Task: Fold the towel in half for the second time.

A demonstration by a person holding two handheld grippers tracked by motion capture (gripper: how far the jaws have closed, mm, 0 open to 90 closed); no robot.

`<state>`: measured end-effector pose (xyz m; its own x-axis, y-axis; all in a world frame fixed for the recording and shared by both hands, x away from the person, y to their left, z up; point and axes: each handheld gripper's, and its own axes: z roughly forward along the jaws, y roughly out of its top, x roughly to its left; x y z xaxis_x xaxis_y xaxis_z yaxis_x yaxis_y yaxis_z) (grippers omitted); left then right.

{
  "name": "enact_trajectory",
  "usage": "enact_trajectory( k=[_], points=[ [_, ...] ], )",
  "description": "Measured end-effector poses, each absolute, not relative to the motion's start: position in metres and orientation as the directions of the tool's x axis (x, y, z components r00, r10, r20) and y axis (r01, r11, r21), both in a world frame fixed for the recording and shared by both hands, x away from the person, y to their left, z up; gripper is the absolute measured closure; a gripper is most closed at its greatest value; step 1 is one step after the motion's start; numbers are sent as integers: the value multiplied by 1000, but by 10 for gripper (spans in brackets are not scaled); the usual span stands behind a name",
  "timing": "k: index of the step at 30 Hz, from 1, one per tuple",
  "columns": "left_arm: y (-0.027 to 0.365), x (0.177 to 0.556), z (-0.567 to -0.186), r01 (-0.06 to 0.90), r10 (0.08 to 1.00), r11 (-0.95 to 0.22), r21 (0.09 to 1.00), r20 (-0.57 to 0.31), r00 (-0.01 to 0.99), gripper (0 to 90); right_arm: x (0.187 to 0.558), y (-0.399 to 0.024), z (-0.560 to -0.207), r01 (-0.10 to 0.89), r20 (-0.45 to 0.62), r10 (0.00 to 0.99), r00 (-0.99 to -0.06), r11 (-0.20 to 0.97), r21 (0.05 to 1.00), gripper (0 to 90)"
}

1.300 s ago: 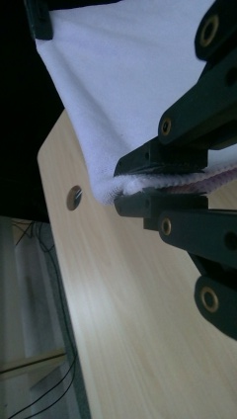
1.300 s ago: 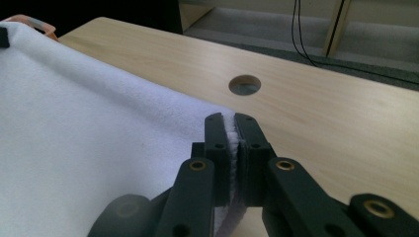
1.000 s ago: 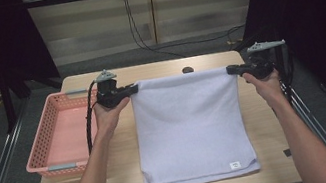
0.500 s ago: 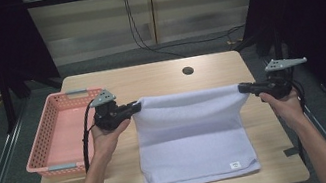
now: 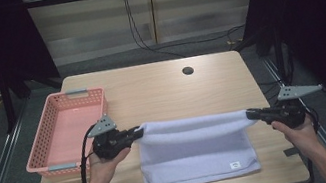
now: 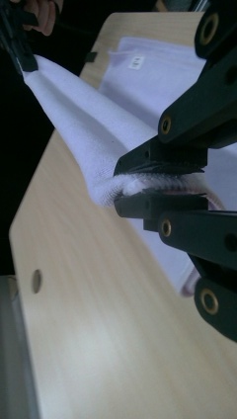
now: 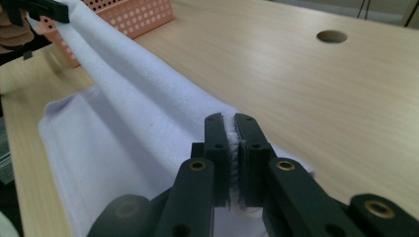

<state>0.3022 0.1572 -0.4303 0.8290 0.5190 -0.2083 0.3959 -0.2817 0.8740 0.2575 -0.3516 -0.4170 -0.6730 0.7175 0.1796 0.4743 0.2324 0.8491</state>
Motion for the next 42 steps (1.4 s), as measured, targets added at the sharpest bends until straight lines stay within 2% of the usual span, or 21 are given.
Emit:
enact_trajectory(
  k=[8, 14, 18, 24, 28, 30, 32, 37, 42],
  points=[
    [158, 281, -462, 459, 504, -350, 817, -248, 827, 797, 228, -348, -460, 553, 227, 712, -665, 265, 790, 847],
    [161, 264, -474, 484, 495, -393, 782, -263, 828, 785, 210, -350, -462, 561, 246, 701, -670, 260, 786, 836],
    [160, 253, -480, 481, 469, -484, 731, -247, 848, 769, 203, -344, -468, 562, 208, 689, -694, 339, 755, 825],
    [170, 240, -481, 477, 431, -510, 716, -268, 862, 734, 189, -341, -472, 562, 191, 663, -724, 406, 721, 760],
    [176, 235, -474, 468, 416, -484, 739, -277, 866, 685, 184, -345, -471, 571, 207, 663, -719, 393, 721, 712],
    [179, 235, -470, 455, 397, -461, 762, -281, 874, 657, 182, -346, -469, 569, 223, 661, -716, 368, 736, 661],
    [178, 240, -467, 466, 421, -443, 766, -281, 862, 626, 183, -345, -467, 574, 216, 680, -701, 357, 737, 606],
    [166, 259, -464, 469, 459, -425, 774, -263, 849, 542, 196, -339, -468, 579, 207, 702, -681, 344, 739, 560],
    [147, 287, -467, 489, 488, -446, 750, -254, 835, 562, 217, -327, -470, 580, 193, 716, -671, 344, 739, 547]
  ],
)
